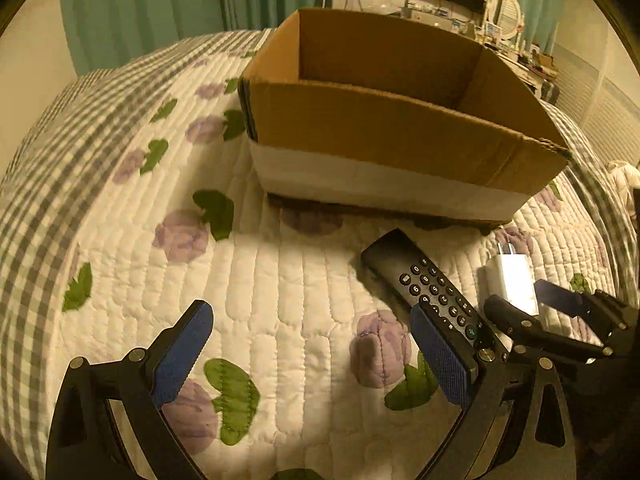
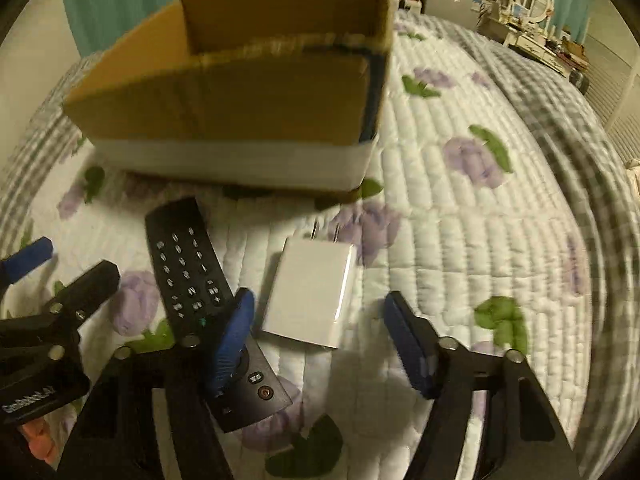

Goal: Organize rigid objects
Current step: 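Grasp the black TV remote with the left tool while the right tool grasps the white rectangular adapter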

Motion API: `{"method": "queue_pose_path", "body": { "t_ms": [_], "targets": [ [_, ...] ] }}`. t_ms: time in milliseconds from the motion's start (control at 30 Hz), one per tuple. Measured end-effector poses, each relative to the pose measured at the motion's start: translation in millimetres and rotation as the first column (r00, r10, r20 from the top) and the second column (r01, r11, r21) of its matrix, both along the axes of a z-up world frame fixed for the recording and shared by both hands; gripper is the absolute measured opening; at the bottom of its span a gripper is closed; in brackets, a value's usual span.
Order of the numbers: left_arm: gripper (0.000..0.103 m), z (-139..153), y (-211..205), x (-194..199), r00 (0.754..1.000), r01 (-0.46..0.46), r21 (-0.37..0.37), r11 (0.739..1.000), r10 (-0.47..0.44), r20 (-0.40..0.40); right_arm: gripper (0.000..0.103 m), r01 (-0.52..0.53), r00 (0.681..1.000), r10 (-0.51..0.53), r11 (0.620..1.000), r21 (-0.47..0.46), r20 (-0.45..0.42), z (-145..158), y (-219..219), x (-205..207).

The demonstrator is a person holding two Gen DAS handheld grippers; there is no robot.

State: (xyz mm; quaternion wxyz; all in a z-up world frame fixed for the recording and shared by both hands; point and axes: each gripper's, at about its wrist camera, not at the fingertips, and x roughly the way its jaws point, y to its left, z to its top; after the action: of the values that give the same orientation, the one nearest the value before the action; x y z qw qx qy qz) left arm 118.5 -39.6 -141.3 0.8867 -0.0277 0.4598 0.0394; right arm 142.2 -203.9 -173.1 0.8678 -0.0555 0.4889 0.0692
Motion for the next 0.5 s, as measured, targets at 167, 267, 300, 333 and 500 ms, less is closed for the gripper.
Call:
{"method": "queue_pose_path", "body": {
  "t_ms": [167, 267, 300, 333, 500],
  "targets": [
    [0.1, -6, -11, 1, 1.0, -0.007, -0.014, 1.0, 0.007, -0.016, 0.042, -0.016, 0.999, 0.015, 1.0, 0.005, 0.045, 9, -7, -7],
    [0.1, -5, -25, 0, 1.0, 0.003, -0.018, 1.0, -0.004, -0.024, 0.041, 0.017, 0.997, -0.018, 1.0, 0.025, 0.075, 22, -20, -10],
    [0.1, -5, -28, 1, 1.0, 0.005, -0.027, 1.0, -0.006, -0.028, 0.041, 0.038, 0.995, -0.04, 0.999, 0.026, 0.087, 27, -27, -11],
    [0.1, -5, -34, 1, 0.999, 0.008, -0.045, 0.999, -0.01, -0.032, 0.041, 0.052, 0.994, -0.053, 0.999, 0.017, 0.097, 30, -30, -11],
    [0.1, -12, -56, 6, 0.998, 0.016, -0.073, 0.997, -0.021, -0.066, 0.041, 0.11, 0.988, -0.111, 0.994, 0.016, 0.107, 36, -53, -11]
  ]
}}
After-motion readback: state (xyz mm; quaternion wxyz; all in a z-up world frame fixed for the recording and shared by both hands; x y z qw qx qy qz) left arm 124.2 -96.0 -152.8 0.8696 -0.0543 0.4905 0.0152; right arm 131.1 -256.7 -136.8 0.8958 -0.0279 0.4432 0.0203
